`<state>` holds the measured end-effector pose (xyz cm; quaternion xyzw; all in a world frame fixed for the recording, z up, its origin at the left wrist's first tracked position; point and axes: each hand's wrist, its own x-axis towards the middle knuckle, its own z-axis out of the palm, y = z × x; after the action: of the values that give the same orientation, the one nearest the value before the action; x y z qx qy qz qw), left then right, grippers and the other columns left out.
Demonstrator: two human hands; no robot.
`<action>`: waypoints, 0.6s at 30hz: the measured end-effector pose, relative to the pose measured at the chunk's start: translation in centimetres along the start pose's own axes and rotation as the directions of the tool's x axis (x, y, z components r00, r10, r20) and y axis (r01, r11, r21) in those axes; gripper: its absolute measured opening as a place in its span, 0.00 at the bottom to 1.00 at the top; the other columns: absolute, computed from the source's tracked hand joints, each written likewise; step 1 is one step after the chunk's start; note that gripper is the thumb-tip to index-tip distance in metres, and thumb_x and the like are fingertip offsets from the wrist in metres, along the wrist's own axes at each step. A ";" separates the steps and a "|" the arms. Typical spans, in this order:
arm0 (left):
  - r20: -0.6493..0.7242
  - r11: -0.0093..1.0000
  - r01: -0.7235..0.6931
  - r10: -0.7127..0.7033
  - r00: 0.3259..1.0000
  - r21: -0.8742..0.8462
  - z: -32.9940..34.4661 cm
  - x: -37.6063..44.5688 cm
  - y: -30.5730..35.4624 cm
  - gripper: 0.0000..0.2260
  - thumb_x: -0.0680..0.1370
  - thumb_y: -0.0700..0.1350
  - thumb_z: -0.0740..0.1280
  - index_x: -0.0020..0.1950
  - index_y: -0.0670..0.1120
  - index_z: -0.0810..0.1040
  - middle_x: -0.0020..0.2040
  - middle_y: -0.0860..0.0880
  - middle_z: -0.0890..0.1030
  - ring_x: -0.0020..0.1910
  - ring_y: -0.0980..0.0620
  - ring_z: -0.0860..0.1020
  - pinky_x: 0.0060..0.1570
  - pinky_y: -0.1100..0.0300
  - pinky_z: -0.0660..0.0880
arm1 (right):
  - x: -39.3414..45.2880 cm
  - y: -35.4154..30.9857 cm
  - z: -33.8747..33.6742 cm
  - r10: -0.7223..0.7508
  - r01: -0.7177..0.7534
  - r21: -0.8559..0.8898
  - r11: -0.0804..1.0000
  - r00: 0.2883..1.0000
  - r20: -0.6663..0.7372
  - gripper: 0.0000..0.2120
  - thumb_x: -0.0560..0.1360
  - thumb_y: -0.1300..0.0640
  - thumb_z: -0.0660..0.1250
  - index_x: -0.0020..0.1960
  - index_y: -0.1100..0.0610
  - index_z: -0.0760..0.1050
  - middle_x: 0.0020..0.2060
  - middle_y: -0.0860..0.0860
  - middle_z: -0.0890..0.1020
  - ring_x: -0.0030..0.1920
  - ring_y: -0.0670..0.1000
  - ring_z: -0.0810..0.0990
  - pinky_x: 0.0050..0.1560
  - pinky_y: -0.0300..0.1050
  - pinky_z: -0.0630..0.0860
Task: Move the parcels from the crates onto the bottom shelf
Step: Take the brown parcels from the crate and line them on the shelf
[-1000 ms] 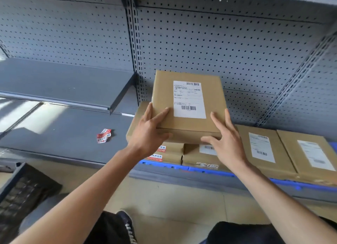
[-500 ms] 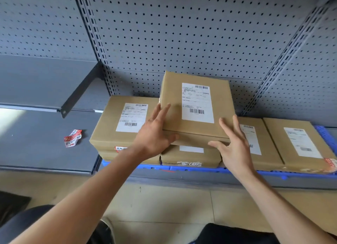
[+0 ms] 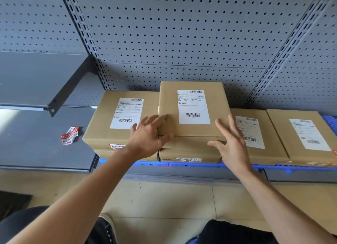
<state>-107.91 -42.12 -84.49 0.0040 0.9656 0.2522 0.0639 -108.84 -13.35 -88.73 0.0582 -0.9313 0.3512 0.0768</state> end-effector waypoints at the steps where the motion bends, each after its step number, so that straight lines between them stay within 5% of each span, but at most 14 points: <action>1: 0.001 1.000 0.006 -0.006 1.000 0.012 0.2 0.0 0.0 0.38 0.70 0.72 0.57 0.79 0.61 0.61 0.79 0.55 0.63 0.80 0.48 0.56 0.75 0.37 0.55 | 0.0 0.1 0.1 0.005 -0.005 -0.004 1.000 1.000 0.003 0.36 0.70 0.61 0.78 0.75 0.49 0.70 0.80 0.48 0.55 0.67 0.27 0.48 0.58 0.18 0.56; 6: 0.023 0.999 -0.011 0.010 1.000 0.050 0.6 -0.2 -0.4 0.34 0.77 0.61 0.67 0.80 0.56 0.61 0.78 0.51 0.65 0.77 0.47 0.61 0.74 0.46 0.60 | 0.0 0.3 0.6 0.038 -0.037 -0.019 0.999 0.999 0.013 0.35 0.71 0.61 0.77 0.75 0.47 0.70 0.81 0.47 0.54 0.71 0.40 0.61 0.62 0.30 0.64; 10: 0.014 0.997 -0.009 0.008 1.000 0.074 0.8 -0.2 -0.6 0.37 0.71 0.64 0.62 0.80 0.54 0.63 0.77 0.53 0.67 0.77 0.50 0.62 0.74 0.48 0.61 | -0.1 1.0 1.2 0.054 -0.053 -0.019 0.998 0.998 0.034 0.35 0.71 0.60 0.77 0.75 0.46 0.69 0.81 0.47 0.53 0.74 0.51 0.65 0.68 0.54 0.72; 15: 0.005 0.992 -0.021 0.020 1.000 0.124 1.1 0.1 -1.4 0.34 0.74 0.66 0.63 0.77 0.53 0.68 0.77 0.55 0.67 0.77 0.53 0.62 0.73 0.48 0.63 | -0.3 1.6 1.6 0.058 -0.059 0.021 0.998 0.997 0.054 0.35 0.72 0.61 0.76 0.75 0.47 0.69 0.81 0.46 0.53 0.73 0.45 0.64 0.61 0.39 0.72; 18: 0.018 0.984 -0.030 0.027 0.999 0.174 1.2 0.2 -1.7 0.28 0.78 0.63 0.66 0.76 0.55 0.70 0.79 0.56 0.62 0.79 0.55 0.58 0.75 0.51 0.59 | -0.5 2.1 1.8 0.061 -0.062 0.021 0.998 0.995 0.078 0.35 0.72 0.60 0.76 0.75 0.47 0.69 0.81 0.46 0.53 0.74 0.45 0.62 0.64 0.41 0.72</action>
<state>-107.89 -43.02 -86.44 0.0255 0.9833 0.1675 0.0672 -108.87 -12.92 -91.54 0.0439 -0.9307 0.3619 0.0292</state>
